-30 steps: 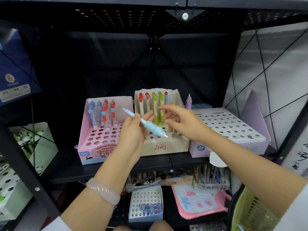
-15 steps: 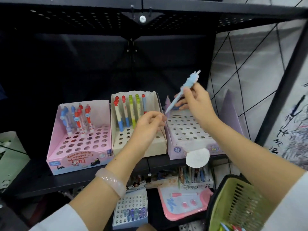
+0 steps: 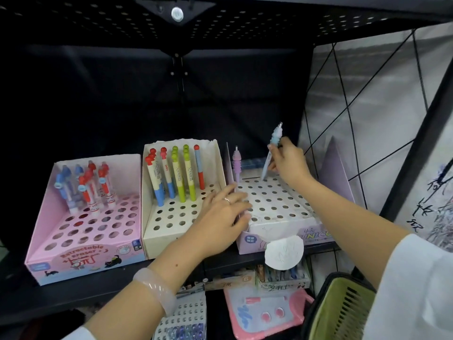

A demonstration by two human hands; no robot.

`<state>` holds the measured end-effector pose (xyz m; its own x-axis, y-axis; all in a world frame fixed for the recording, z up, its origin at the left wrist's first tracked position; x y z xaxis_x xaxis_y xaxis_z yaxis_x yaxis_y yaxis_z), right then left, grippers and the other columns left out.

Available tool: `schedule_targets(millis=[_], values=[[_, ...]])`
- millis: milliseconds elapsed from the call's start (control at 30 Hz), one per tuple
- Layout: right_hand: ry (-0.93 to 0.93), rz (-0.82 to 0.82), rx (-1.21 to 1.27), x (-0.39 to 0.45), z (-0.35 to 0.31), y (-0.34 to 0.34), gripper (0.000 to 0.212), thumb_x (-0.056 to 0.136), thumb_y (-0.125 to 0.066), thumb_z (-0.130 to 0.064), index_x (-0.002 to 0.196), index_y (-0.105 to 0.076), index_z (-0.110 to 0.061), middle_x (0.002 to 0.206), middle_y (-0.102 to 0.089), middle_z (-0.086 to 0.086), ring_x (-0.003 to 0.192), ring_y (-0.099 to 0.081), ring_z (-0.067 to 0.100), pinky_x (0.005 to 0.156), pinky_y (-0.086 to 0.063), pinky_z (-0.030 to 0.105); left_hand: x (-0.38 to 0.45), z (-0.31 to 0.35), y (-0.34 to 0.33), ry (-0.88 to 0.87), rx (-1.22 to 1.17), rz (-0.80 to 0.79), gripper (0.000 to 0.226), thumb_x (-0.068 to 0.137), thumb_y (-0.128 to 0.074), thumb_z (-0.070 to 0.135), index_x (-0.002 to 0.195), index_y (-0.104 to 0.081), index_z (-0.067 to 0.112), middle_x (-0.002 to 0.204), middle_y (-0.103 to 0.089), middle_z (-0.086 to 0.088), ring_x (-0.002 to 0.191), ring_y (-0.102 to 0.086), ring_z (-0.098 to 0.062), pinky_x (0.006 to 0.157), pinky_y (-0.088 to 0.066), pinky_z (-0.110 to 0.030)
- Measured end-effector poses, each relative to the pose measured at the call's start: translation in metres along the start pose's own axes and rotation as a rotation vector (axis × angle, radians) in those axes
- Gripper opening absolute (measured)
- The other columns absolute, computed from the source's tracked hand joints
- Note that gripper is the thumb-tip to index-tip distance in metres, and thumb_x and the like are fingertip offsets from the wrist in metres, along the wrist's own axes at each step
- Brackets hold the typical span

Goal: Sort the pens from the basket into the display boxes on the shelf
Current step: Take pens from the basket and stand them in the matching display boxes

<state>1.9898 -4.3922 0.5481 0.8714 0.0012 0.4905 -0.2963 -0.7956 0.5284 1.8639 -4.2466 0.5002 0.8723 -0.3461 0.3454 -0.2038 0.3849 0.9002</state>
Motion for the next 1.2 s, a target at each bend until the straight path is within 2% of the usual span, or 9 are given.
schedule_targets(millis=[200, 367, 500, 667, 800, 867, 933, 1067, 1200], values=[[0.019, 0.062, 0.03, 0.005, 0.003, 0.005, 0.017, 0.098, -0.042, -0.026, 0.097, -0.048, -0.01, 0.075, -0.066, 0.01, 0.058, -0.062, 0.016, 0.062, -0.055, 0.032, -0.008, 0.005, -0.002, -0.083, 0.139, 0.031, 0.038, 0.099, -0.032, 0.036, 0.126, -0.055, 0.024, 0.131, -0.052, 0.012, 0.142, -0.004, -0.013, 0.112, 0.0, -0.033], [-0.014, -0.044, 0.175, 0.0, 0.005, -0.011, 0.014, 0.098, -0.043, -0.024, 0.1, -0.05, -0.011, 0.074, -0.064, 0.007, 0.063, -0.067, 0.022, 0.067, -0.058, 0.038, -0.015, 0.013, 0.0, -0.119, 0.148, 0.098, 0.037, 0.099, -0.032, 0.037, 0.117, -0.06, 0.019, 0.121, -0.056, 0.009, 0.141, -0.009, -0.014, 0.111, 0.0, -0.029], [0.01, -0.207, -0.009, -0.008, 0.001, -0.033, 0.02, 0.096, -0.048, -0.025, 0.099, -0.053, -0.006, 0.074, -0.066, 0.01, 0.055, -0.063, 0.012, 0.055, -0.055, 0.026, -0.017, 0.015, 0.001, -0.14, 0.103, 0.127, 0.037, 0.097, -0.036, 0.039, 0.111, -0.062, 0.017, 0.116, -0.058, 0.008, 0.138, -0.015, -0.01, 0.107, -0.003, -0.023], [0.002, -0.261, -0.148, -0.018, 0.0, -0.045, 0.017, 0.093, -0.055, -0.026, 0.087, -0.056, -0.01, 0.082, -0.068, 0.015, 0.074, -0.064, 0.026, 0.075, -0.052, 0.039, -0.018, 0.014, -0.001, -0.143, 0.052, 0.133, 0.037, 0.097, -0.037, 0.04, 0.112, -0.062, 0.017, 0.119, -0.056, 0.006, 0.136, -0.019, -0.006, 0.104, -0.006, -0.02], [-0.076, -0.295, -0.146, -0.021, -0.001, -0.029, 0.032, 0.089, -0.061, -0.028, 0.115, -0.059, -0.008, 0.096, -0.068, 0.013, 0.08, -0.062, 0.022, 0.081, -0.052, 0.036, -0.019, 0.016, 0.001, -0.155, 0.052, 0.121, 0.038, 0.097, -0.038, 0.039, 0.122, -0.057, 0.019, 0.128, -0.053, 0.007, 0.136, -0.022, -0.006, 0.105, -0.005, -0.019], [-0.072, -0.278, -0.153, -0.027, -0.004, -0.011, 0.033, 0.09, -0.059, -0.024, 0.12, -0.057, -0.01, 0.098, -0.068, 0.012, 0.087, -0.064, 0.023, 0.082, -0.051, 0.032, -0.019, 0.019, 0.008, -0.131, 0.006, 0.143, 0.037, 0.097, -0.04, 0.035, 0.128, -0.052, 0.02, 0.135, -0.049, 0.007, 0.134, -0.026, -0.008, 0.106, -0.006, -0.019], [-0.027, -0.301, -0.121, -0.042, -0.012, 0.007, 0.024, 0.092, -0.055, -0.019, 0.114, -0.06, -0.01, 0.09, -0.067, 0.007, 0.08, -0.066, 0.017, 0.077, -0.054, 0.028, -0.021, 0.029, 0.015, -0.118, -0.085, 0.189, 0.036, 0.096, -0.044, 0.028, 0.13, -0.051, 0.018, 0.136, -0.047, 0.005, 0.131, -0.032, -0.011, 0.108, -0.011, -0.02], [0.025, -0.378, -0.007, -0.089, -0.022, 0.047, 0.015, 0.094, -0.052, -0.017, 0.103, -0.063, -0.015, 0.081, -0.068, 0.0, 0.058, -0.06, -0.003, 0.052, -0.048, 0.01, -0.034, 0.077, 0.003, -0.161, -0.381, 0.167, 0.032, 0.094, -0.048, 0.021, 0.126, -0.053, 0.017, 0.12, -0.048, 0.012, 0.108, -0.036, 0.006, 0.087, -0.019, 0.005], [-0.04, -0.377, 0.143, -0.144, -0.002, 0.088, 0.014, 0.096, -0.049, -0.014, 0.095, -0.063, -0.016, 0.075, -0.068, 0.0, 0.059, -0.061, 0.004, 0.057, -0.049, 0.013, -0.048, 0.128, -0.043, -0.217, -0.536, 0.05, 0.034, 0.093, -0.048, 0.023, 0.126, -0.053, 0.015, 0.123, -0.055, 0.003, 0.111, -0.045, -0.006, 0.088, -0.03, -0.008]])
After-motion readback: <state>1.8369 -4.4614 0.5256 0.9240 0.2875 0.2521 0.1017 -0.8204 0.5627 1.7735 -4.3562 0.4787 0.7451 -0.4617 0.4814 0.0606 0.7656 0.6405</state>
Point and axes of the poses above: each hand's wrist, its own x-axis towards the middle knuckle, its own y-axis out of the back of the hand, z = x × y, the point moved 7 cm from there along x, towards the middle knuckle
